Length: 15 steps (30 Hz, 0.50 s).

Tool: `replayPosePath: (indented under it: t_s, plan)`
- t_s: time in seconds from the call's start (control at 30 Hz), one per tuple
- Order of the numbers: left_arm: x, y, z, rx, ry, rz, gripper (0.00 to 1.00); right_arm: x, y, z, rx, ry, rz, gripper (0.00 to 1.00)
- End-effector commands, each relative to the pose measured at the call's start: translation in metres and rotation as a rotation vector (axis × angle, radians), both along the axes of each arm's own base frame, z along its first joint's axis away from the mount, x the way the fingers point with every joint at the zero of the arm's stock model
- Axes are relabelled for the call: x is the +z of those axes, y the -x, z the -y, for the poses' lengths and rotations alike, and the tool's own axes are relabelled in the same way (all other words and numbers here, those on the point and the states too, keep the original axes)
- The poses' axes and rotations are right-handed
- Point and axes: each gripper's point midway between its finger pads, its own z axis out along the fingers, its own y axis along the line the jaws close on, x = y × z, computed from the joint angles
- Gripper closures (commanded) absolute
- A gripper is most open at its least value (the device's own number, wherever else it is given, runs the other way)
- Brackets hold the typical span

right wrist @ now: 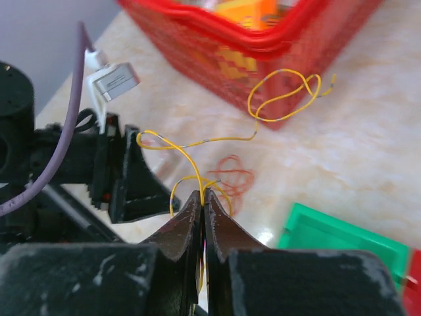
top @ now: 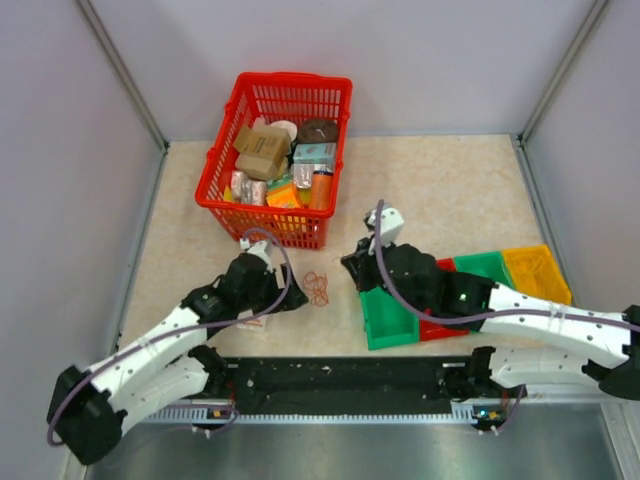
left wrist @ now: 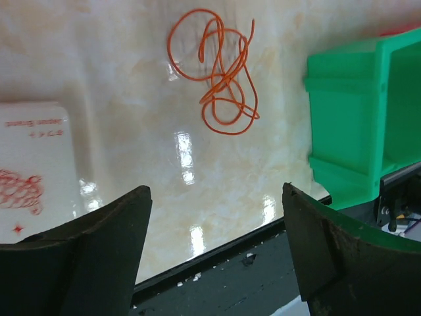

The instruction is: Untangle the cables

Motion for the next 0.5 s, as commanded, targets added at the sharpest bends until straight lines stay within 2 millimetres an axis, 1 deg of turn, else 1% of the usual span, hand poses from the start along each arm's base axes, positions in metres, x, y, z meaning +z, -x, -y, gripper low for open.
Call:
replayPosePath:
  t_s: [0.0,0.03,0.1,0.13,0.27,0.3,0.37,0.4,0.47]
  plan:
    - [0.013,-0.011,0.04,-0.16,0.061,-0.005,0.15,0.027,-0.03,0.091,-0.31,0.025,0.023,1.0]
    - [0.008,-0.014,0.041,-0.163,0.043,-0.017,0.15,0.031,-0.036,0.115,-0.391,0.008,0.018,1.0]
    - [0.002,-0.021,0.042,-0.168,0.006,-0.025,0.14,0.026,-0.046,0.164,-0.543,0.002,-0.022,1.0]
    - [-0.001,-0.024,0.043,-0.17,-0.013,-0.029,0.14,0.02,-0.049,0.189,-0.61,0.011,-0.049,1.0]
    - [-0.014,-0.04,0.044,-0.166,-0.098,-0.045,0.14,0.0,-0.042,0.268,-0.853,0.042,-0.152,1.0]
    - [-0.019,-0.043,0.045,-0.17,-0.117,-0.053,0.16,-0.002,-0.04,0.287,-0.928,0.055,-0.172,1.0]
    - [-0.026,-0.046,0.051,-0.185,-0.131,-0.072,0.18,-0.011,-0.035,0.32,-1.065,0.095,-0.227,1.0]
    - [-0.032,-0.046,0.054,-0.196,-0.14,-0.083,0.19,-0.015,-0.034,0.331,-1.109,0.096,-0.264,1.0]
    - [-0.041,-0.046,0.06,-0.206,-0.161,-0.099,0.2,-0.022,-0.032,0.347,-1.172,0.081,-0.326,1.0]
